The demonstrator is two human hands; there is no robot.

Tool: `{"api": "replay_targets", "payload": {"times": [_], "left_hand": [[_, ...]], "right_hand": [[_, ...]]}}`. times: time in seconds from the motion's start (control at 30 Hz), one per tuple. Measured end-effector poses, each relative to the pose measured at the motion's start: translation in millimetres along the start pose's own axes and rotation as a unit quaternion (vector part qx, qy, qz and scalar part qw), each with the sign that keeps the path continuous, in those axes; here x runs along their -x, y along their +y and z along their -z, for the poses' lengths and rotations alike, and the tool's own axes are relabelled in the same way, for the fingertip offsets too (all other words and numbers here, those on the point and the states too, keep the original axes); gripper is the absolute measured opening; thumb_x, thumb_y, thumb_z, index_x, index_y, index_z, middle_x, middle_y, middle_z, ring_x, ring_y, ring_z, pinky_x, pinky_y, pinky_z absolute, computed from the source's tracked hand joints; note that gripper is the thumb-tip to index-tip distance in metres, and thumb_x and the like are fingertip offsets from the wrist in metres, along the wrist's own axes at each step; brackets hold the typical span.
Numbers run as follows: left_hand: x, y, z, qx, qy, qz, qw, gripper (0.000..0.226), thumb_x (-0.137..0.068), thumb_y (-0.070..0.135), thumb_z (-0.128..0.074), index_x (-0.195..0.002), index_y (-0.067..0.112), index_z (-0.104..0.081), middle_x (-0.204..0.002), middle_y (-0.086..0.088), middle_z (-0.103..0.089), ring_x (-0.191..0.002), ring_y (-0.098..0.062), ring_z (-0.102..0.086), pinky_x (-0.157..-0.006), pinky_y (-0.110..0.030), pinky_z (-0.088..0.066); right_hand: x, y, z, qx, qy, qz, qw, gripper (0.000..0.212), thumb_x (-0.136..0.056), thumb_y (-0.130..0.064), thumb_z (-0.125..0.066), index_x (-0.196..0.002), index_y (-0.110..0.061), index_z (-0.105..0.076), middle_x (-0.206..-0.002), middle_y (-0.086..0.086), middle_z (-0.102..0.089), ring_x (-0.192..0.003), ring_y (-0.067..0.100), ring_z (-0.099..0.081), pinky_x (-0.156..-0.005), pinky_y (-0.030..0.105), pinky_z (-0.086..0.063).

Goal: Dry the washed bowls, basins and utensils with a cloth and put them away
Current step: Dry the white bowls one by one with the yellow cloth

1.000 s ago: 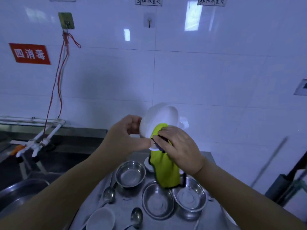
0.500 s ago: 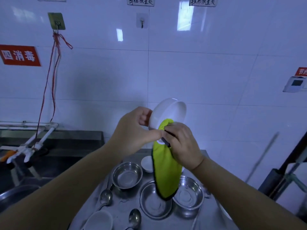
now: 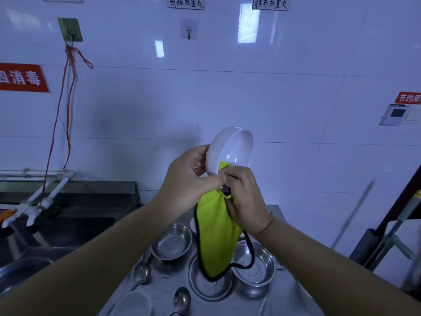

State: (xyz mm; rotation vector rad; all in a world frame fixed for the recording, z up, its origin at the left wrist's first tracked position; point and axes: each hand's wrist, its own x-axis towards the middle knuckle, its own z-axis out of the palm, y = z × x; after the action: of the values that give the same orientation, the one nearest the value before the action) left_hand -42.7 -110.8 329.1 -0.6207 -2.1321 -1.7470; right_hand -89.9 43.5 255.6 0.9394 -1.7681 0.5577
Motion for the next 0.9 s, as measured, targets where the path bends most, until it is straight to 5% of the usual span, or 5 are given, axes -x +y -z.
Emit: {"api": "replay_targets", "payload": {"times": [0.17, 0.3, 0.43, 0.67, 0.9], "left_hand": [[-11, 15, 27, -0.090, -0.111, 0.030, 0.989, 0.037, -0.064, 0.017, -0.072, -0.098, 0.033, -0.070, -0.087, 0.006, -0.074, -0.078, -0.005, -0.068, -0.074, -0.019, -0.053], [-1, -2, 10, 0.004, -0.020, 0.032, 0.999, 0.057, -0.064, 0.014, -0.077, -0.118, 0.018, -0.061, -0.104, 0.005, -0.071, -0.099, -0.008, -0.066, -0.087, -0.023, -0.051], [4, -8, -1, 0.024, 0.029, 0.017, 0.999, 0.049, -0.061, 0.010, -0.072, -0.108, 0.021, -0.064, -0.090, 0.012, -0.071, -0.087, -0.004, -0.066, -0.080, -0.021, -0.052], [-6, 14, 26, -0.126, -0.048, 0.049, 0.990, 0.029, -0.060, 0.027, -0.066, -0.087, 0.017, -0.071, -0.077, -0.004, -0.071, -0.067, -0.007, -0.062, -0.069, -0.032, -0.051], [10, -7, 3, -0.021, 0.015, 0.029, 0.999, 0.068, -0.063, 0.018, -0.074, -0.128, 0.019, -0.052, -0.110, 0.008, -0.066, -0.100, 0.002, -0.062, -0.085, -0.012, -0.047]], "right_hand": [[2, 35, 14, 0.128, -0.030, 0.177, 0.975, 0.026, -0.089, -0.005, -0.063, -0.113, -0.006, -0.053, -0.110, 0.009, -0.050, -0.095, 0.028, -0.054, -0.083, 0.038, -0.047], [1, 5, 4, 0.046, 0.009, 0.008, 0.999, 0.028, -0.091, 0.000, -0.049, -0.118, -0.008, -0.050, -0.113, 0.004, -0.049, -0.098, 0.024, -0.051, -0.084, 0.034, -0.043], [3, -21, -6, -0.056, 0.028, -0.077, 0.995, 0.048, -0.074, 0.000, -0.040, -0.120, -0.011, -0.047, -0.118, 0.004, -0.047, -0.105, 0.022, -0.048, -0.088, 0.033, -0.042], [5, 25, 2, 0.091, -0.027, 0.169, 0.981, 0.033, -0.084, -0.001, -0.069, -0.114, -0.007, -0.053, -0.107, 0.011, -0.053, -0.089, 0.031, -0.058, -0.080, 0.040, -0.050], [-1, -9, -3, 0.003, -0.002, -0.042, 0.999, 0.035, -0.085, -0.001, -0.046, -0.119, -0.010, -0.049, -0.116, 0.004, -0.048, -0.102, 0.025, -0.051, -0.086, 0.033, -0.043]]}}
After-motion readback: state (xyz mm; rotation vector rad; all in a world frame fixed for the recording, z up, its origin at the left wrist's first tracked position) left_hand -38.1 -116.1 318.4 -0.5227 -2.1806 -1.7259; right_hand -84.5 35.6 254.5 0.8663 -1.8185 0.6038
